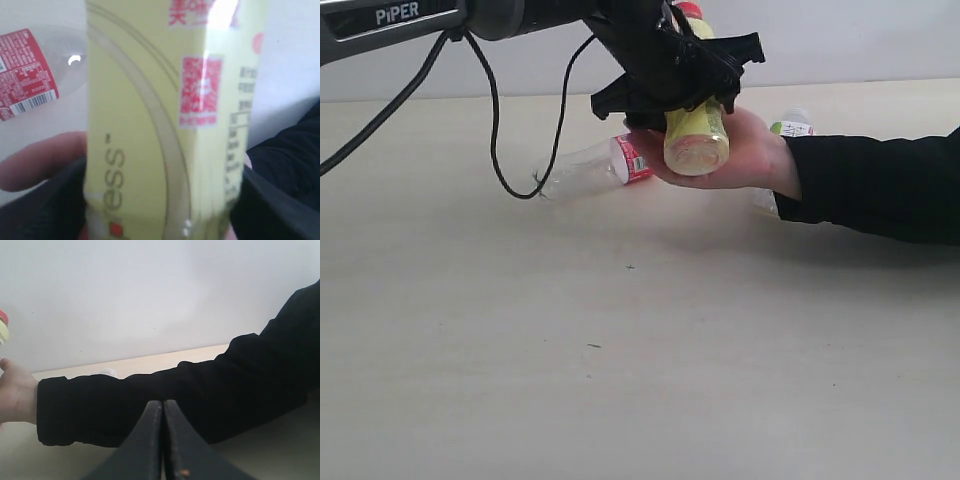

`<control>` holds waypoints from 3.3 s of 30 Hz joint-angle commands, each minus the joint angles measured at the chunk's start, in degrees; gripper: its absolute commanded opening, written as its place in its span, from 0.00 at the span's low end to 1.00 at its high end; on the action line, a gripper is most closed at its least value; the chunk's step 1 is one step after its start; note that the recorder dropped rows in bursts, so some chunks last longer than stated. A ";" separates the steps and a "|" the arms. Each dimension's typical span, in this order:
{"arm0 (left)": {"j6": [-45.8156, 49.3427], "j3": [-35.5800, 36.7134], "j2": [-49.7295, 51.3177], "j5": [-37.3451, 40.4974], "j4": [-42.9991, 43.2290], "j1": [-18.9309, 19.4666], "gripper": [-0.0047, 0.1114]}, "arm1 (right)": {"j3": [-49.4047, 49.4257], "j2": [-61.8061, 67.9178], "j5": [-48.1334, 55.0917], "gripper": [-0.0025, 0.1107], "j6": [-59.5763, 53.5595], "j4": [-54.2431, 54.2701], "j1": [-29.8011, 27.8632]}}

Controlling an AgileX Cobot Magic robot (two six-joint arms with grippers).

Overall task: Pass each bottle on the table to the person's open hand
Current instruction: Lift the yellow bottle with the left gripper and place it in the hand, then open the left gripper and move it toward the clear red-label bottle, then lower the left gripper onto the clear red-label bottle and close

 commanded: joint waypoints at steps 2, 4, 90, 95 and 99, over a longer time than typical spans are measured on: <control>-0.19 -0.58 -0.36 -1.77 -0.13 0.07 0.78 | 0.32 -0.30 0.04 0.02 -0.22 0.01 -0.20; -0.19 -0.58 -0.36 -1.77 -0.13 0.07 0.82 | 0.32 -0.30 0.04 0.02 -0.22 0.01 -0.20; 76.91 2.38 9.67 0.61 1.98 12.17 0.83 | 0.32 -0.30 0.14 0.02 -0.22 0.01 -0.20; 77.16 2.38 10.93 0.49 2.24 12.17 0.83 | 0.32 -0.30 0.14 0.02 -0.22 0.01 -0.20; 77.16 2.38 11.17 0.60 2.24 12.17 0.74 | 0.32 -0.30 0.14 0.02 -0.22 0.01 -0.20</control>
